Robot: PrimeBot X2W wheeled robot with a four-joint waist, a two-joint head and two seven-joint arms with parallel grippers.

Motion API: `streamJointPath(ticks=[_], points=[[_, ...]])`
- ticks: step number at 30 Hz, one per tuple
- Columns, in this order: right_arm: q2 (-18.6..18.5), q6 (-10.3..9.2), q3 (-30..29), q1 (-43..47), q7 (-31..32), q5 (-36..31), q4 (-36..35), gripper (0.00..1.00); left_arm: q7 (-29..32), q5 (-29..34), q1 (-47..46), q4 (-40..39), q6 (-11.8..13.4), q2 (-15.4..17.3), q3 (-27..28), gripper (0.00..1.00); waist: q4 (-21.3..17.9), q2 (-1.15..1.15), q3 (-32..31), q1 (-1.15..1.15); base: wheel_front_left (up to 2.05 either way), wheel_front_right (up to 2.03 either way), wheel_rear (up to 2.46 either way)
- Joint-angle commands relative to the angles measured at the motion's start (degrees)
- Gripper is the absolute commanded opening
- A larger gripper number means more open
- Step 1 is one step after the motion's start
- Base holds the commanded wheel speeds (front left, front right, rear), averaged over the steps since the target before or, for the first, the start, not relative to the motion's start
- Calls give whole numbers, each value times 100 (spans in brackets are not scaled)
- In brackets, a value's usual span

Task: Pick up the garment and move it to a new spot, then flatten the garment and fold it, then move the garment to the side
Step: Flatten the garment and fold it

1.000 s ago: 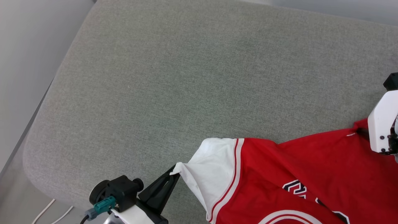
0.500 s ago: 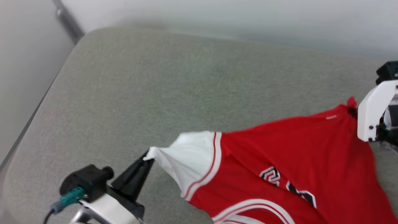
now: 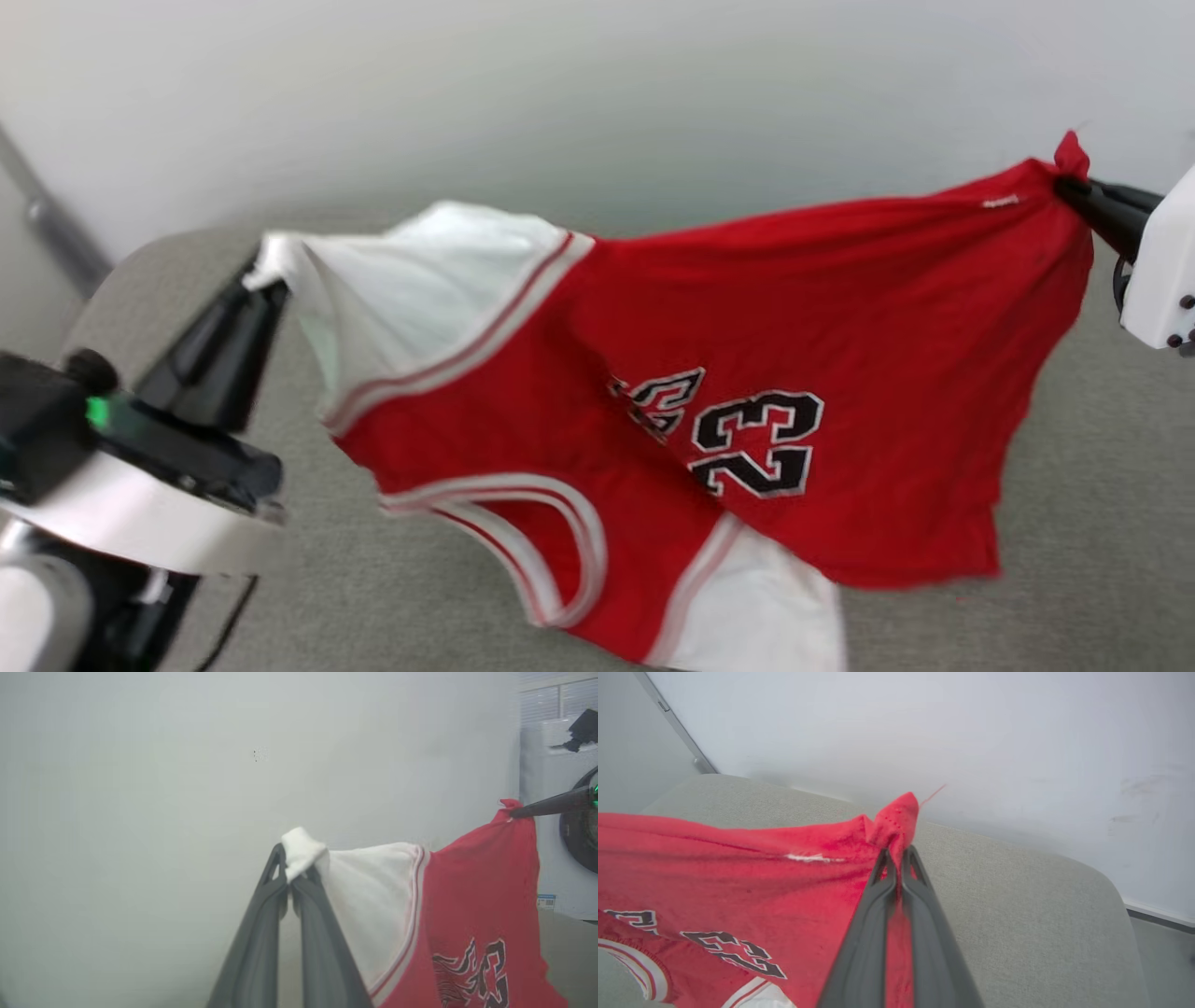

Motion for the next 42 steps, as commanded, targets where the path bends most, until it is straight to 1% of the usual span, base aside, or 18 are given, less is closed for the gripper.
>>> streamJointPath(ticks=[1, 4, 6, 9, 14, 19, 25, 30, 34, 36, 38, 42], points=[[24, -2, -36, -27, 13, 61, -157, 0, -16, -37, -137, -69, 40, 54, 119, 0, -231, 0, -148, 0, 0, 0, 0], [92, -2, -69, -51, 51, 147, -609, 0, -81, -51, -378, -235, 96, 145, 401, 0, -415, 0, -160, 0, 0, 0, 0], [173, -2, -85, -56, 88, 264, -858, 0, -71, -57, -560, -314, 77, 242, 538, 0, -529, 0, -149, 0, 0, 0, 0], [348, -2, -179, -124, 74, 429, -1137, 0, -31, -39, -890, -380, 73, 379, 746, 0, -716, 0, -125, 0, 0, 0, 0], [414, -2, -138, -170, -82, 374, -1458, 0, 114, -200, -1422, -437, 142, 439, 982, 0, -975, 0, -58, 0, 0, 0, 0], [506, -2, -187, -278, -288, 376, -1673, 0, 227, -257, -1887, -309, 55, 575, 1070, 0, -1135, 0, 104, 0, 0, 0, 0], [441, -2, -261, -556, -535, 230, -1815, 0, 308, -251, -2586, -42, -100, 684, 1041, 0, -1195, 0, 546, 0, 0, 0, 0], [374, -2, -381, -1013, -789, 20, -1753, 0, 399, -139, -3455, 324, -251, 718, 899, 0, -1153, 0, 1201, 0, 0, 0, 0], [330, -2, -375, -1591, -1093, -224, -1518, 0, 508, -170, -4472, 851, -438, 648, 765, 0, -1099, 0, 1863, 0, 0, 0, 0], [309, -3, -332, -1990, -1204, -370, -1347, 0, 577, -203, -5138, 1205, -524, 586, 736, 0, -1081, 0, 2245, 0, 0, 0, 0], [307, -4, -277, -2462, -1347, -539, -1104, 0, 587, -75, -5872, 1629, -665, 523, 596, 0, -1031, 0, 2626, 0, 0, 0, 0], [356, -5, -106, -3473, -1843, -973, -388, 0, 440, 290, -7328, 2745, -886, 229, 239, 0, -953, 0, 3158, 0, 0, 0, 0]])
